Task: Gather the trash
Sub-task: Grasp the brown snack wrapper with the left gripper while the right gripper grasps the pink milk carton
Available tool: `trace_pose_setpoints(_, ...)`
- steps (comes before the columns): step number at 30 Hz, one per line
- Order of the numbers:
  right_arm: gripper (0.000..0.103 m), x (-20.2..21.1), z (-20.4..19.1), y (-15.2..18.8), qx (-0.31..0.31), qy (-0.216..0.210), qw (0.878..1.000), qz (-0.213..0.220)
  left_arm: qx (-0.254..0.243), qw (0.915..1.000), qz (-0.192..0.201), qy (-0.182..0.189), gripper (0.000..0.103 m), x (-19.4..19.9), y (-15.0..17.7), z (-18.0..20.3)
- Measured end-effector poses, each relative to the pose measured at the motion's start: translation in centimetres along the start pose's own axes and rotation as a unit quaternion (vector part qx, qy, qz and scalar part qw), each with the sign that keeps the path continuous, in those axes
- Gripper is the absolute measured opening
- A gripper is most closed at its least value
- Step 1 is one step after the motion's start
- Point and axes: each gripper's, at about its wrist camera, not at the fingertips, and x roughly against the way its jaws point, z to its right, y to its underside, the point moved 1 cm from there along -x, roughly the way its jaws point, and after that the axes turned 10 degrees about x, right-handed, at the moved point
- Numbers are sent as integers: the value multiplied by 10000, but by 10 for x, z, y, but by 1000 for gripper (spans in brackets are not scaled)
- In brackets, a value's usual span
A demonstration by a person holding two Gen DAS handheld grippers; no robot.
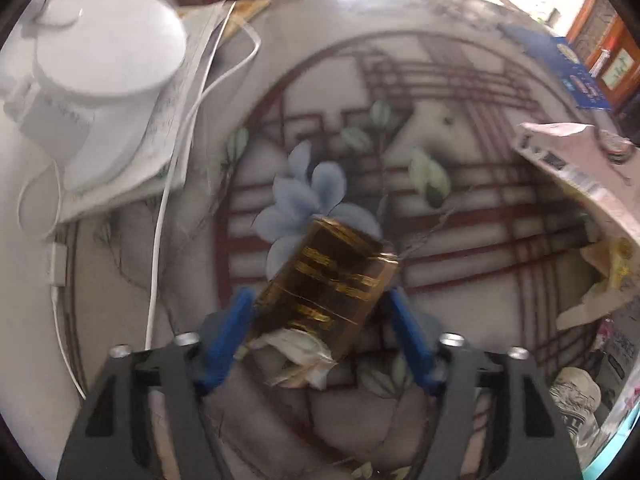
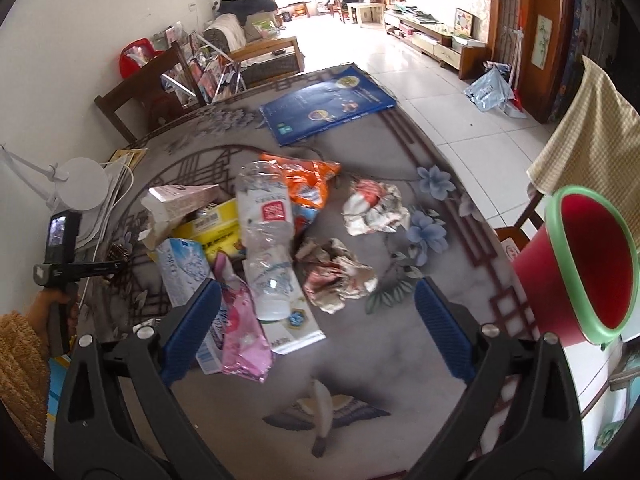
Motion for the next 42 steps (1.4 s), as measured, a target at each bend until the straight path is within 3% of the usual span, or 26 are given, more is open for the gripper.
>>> trace_pose_setpoints(4,96,-8,-20,-18,199,-194,9996,-12,422,9986,166,285,45,9,1,-9)
trace_pose_setpoints(5,96,-10,-26,-25,253,-273,9993,-15,625,9965,225,514,40,14,3,-13)
trace_pose_setpoints(7,96,-19,-41,-44,378,-526,9979,-33,921,9907,348,935,39,25,10,-16)
trace_pose_setpoints(10,97,-41,-61,-76,325,-1089,9933,-190,1042,9854,542,1235,39,40,31,-12)
trace_pose_setpoints(14,97,-91,-91,-117,253,-1731,9821,-703,1199,9773,524,1664,39,50,63,-2)
trace_pose_setpoints(18,97,-147,-117,-141,38,-2273,9639,-1384,1196,9751,513,1794,39,54,88,8)
trace_pose_setpoints(23,96,-208,-132,-142,-282,-2537,9425,-2158,1119,9751,516,1844,39,57,100,16)
trace_pose_setpoints(27,88,-237,-142,-139,-239,-2439,9362,-2519,1183,9742,443,1869,39,51,97,15)
trace_pose_setpoints(29,77,-245,-148,-136,-166,-2459,9328,-2630,1214,9741,436,1859,39,49,94,14)
trace_pose_setpoints(31,55,-249,-151,-132,-120,-2489,9304,-2689,1220,9742,458,1842,39,49,91,13)
trace_pose_setpoints(34,45,-242,-148,-131,-174,-2598,9323,-2511,1228,9741,534,1824,39,52,88,12)
trace_pose_setpoints(42,44,-174,-135,-137,0,-2794,9454,-1679,1104,9732,802,1851,39,72,85,20)
